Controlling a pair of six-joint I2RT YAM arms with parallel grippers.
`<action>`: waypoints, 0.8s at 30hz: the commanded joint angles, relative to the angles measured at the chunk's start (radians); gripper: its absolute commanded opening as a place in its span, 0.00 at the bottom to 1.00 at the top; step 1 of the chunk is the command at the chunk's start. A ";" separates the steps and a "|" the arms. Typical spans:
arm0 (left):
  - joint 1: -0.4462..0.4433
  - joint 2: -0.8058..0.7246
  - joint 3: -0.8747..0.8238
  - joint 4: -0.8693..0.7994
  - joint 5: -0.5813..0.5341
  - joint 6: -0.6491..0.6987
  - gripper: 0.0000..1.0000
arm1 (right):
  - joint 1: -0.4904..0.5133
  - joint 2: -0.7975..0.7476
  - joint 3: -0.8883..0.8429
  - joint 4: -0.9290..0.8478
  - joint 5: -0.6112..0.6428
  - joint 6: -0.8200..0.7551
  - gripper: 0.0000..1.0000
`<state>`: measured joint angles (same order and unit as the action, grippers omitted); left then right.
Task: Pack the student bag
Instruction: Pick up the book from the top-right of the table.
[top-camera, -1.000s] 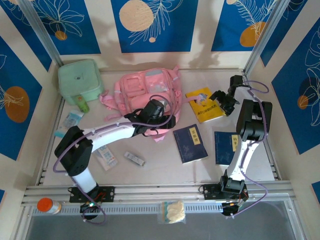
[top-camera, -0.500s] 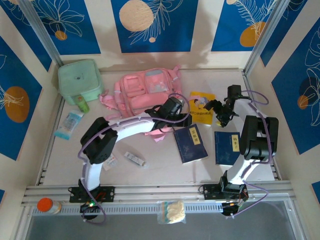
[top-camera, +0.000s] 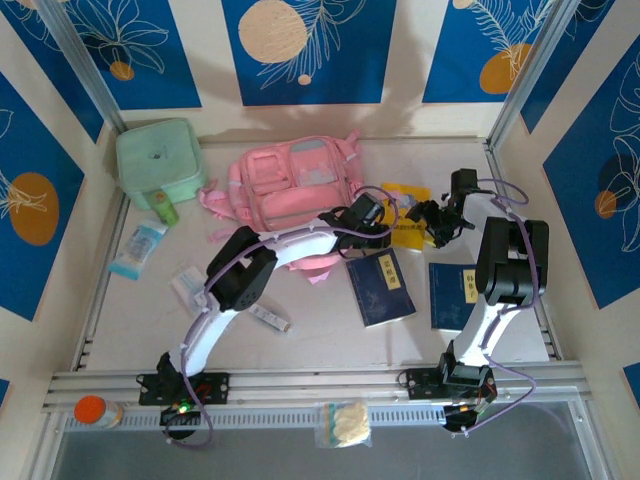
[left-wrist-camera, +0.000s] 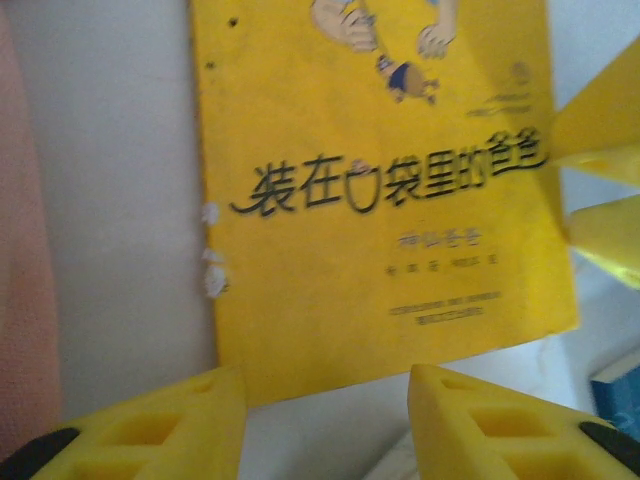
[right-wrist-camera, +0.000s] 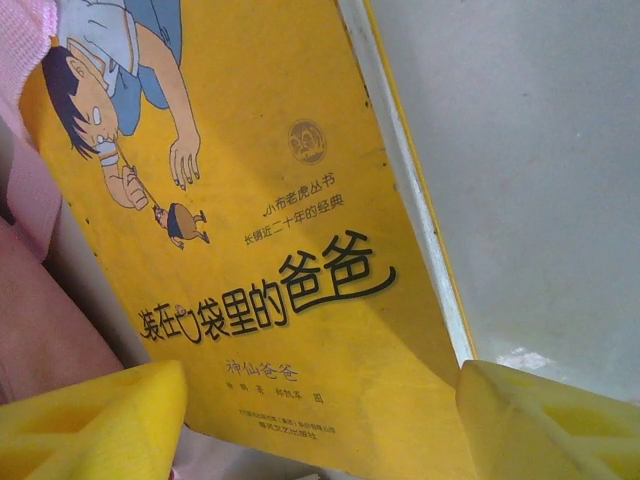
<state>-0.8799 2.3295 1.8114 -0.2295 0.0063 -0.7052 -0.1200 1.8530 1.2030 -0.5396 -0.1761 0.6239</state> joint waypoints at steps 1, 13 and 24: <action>0.020 0.052 0.079 -0.052 -0.011 0.013 0.37 | 0.009 0.041 0.034 -0.028 0.004 -0.023 0.73; 0.036 0.110 0.109 -0.127 -0.062 0.031 0.26 | 0.035 0.091 0.082 -0.099 0.126 -0.036 0.81; 0.036 0.141 0.111 -0.145 -0.059 0.020 0.23 | 0.090 0.084 0.097 -0.083 0.083 -0.098 0.83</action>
<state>-0.8585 2.4062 1.9152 -0.2840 -0.0196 -0.6903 -0.0525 1.9343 1.2995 -0.6205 -0.0292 0.5571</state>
